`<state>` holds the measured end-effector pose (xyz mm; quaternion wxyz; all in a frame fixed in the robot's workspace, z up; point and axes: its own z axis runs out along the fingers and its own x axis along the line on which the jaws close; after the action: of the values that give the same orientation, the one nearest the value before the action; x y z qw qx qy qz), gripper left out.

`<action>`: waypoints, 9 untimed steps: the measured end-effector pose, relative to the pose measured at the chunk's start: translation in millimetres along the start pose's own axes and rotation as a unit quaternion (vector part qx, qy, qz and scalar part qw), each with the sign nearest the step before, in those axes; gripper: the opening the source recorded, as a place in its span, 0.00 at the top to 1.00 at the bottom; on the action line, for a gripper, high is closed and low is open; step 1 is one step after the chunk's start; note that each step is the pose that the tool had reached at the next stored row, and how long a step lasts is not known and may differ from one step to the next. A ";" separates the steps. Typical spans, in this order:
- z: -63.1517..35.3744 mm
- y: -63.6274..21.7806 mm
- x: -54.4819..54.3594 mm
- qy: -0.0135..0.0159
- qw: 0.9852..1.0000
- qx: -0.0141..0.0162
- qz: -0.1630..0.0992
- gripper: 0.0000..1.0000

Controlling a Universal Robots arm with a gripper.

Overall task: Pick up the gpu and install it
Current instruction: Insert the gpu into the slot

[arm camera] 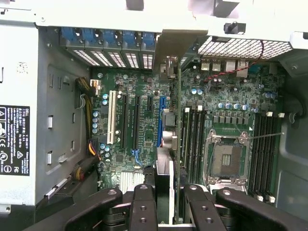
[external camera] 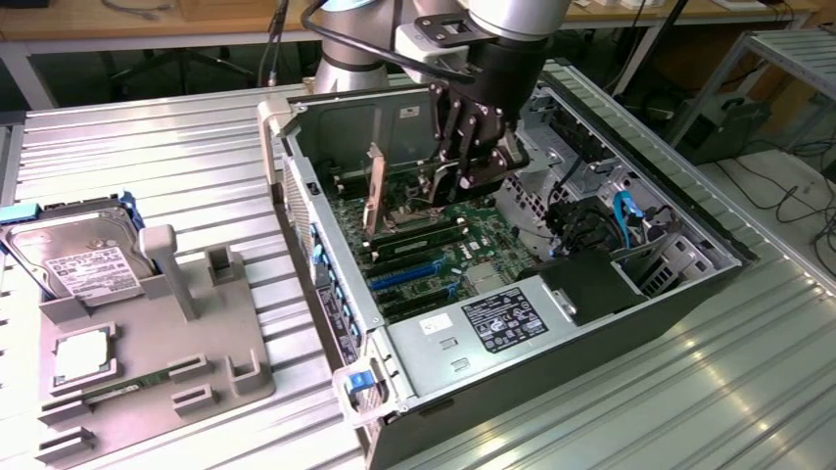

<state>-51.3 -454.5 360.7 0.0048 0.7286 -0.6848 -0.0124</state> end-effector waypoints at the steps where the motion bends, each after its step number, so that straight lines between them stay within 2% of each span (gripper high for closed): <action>1: 0.8 -0.1 0.0 0.000 1.000 0.000 0.000 0.73; 7: 3.6 0.0 0.0 0.000 1.000 0.001 0.000 0.73; 9: 7.9 0.0 0.1 0.000 1.000 0.002 0.000 0.73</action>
<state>-51.5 -454.5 352.8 0.0040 0.7286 -0.6848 -0.0110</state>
